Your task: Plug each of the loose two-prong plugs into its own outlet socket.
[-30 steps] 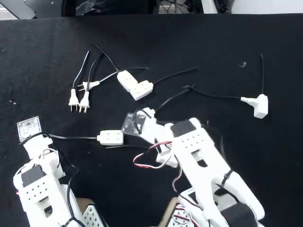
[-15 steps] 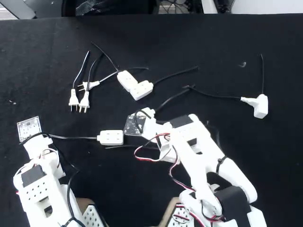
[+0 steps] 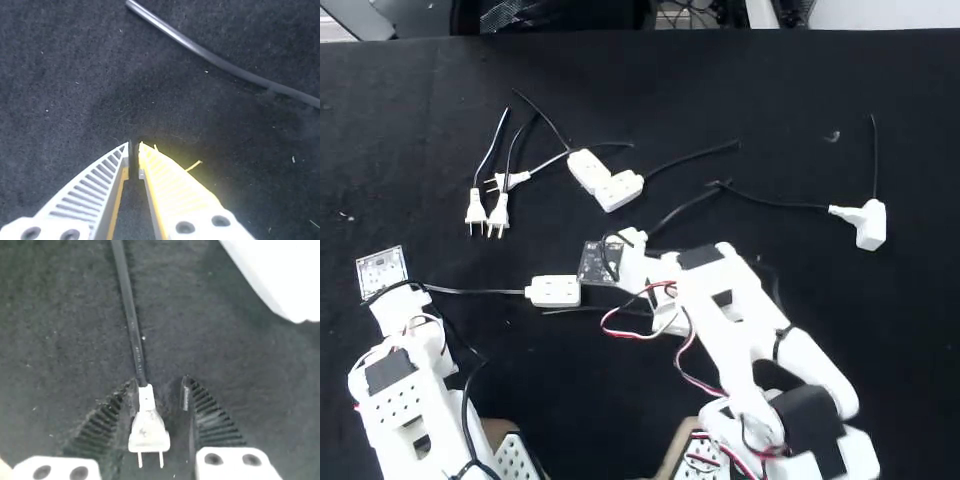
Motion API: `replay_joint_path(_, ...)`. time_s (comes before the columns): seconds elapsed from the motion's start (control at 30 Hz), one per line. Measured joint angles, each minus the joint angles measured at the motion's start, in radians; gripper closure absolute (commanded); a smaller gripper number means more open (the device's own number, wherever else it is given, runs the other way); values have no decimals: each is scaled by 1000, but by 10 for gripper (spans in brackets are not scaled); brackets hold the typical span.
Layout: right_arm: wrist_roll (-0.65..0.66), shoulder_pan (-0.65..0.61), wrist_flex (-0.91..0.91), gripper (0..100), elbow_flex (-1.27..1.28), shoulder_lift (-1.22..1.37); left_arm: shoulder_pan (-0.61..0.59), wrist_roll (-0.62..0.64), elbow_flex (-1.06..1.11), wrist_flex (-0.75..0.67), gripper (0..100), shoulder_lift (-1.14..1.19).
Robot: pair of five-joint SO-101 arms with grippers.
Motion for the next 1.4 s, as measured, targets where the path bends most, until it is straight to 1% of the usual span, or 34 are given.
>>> replay_joint_path(0.23,34,3,9,870,-28,52,0,0,0,0,949,0)
replay_joint_path(0.33,61,6,14,995,-34,55,0,0,0,0,949,0)
replay_joint_path(0.37,63,11,14,975,-43,61,0,0,0,0,949,0)
replay_joint_path(0.4,66,12,14,992,-44,64,0,0,0,0,949,0)
replay_joint_path(0.53,48,26,51,988,-34,37,0,0,0,0,949,0)
replay_joint_path(0.6,12,26,137,988,-64,-26,0,0,0,0,949,0)
replay_joint_path(0.7,-60,8,321,988,-143,-187,0,0,0,0,949,0)
replay_joint_path(0.83,-184,-100,560,988,-307,-460,0,0,0,0,949,0)
replay_joint_path(0.9,-247,-170,651,988,-410,-562,0,0,0,0,949,0)
replay_joint_path(1.0,-336,-273,753,988,-535,-611,0,0,0,0,949,0)
replay_joint_path(1.07,-374,-338,790,988,-586,-612,0,0,0,0,949,0)
replay_joint_path(1.13,-422,-364,789,988,-617,-617,0,0,0,0,949,0)
replay_joint_path(1.2,-506,-361,729,988,-634,-641,0,0,0,0,949,0)
replay_joint_path(1.23,-563,-339,683,988,-634,-660,0,0,0,0,949,0)
replay_joint_path(1.33,-746,-259,479,988,-560,-736,11,2,0,0,949,0)
replay_joint_path(1.4,-848,-235,318,988,-427,-789,41,0,-6,0,949,0)
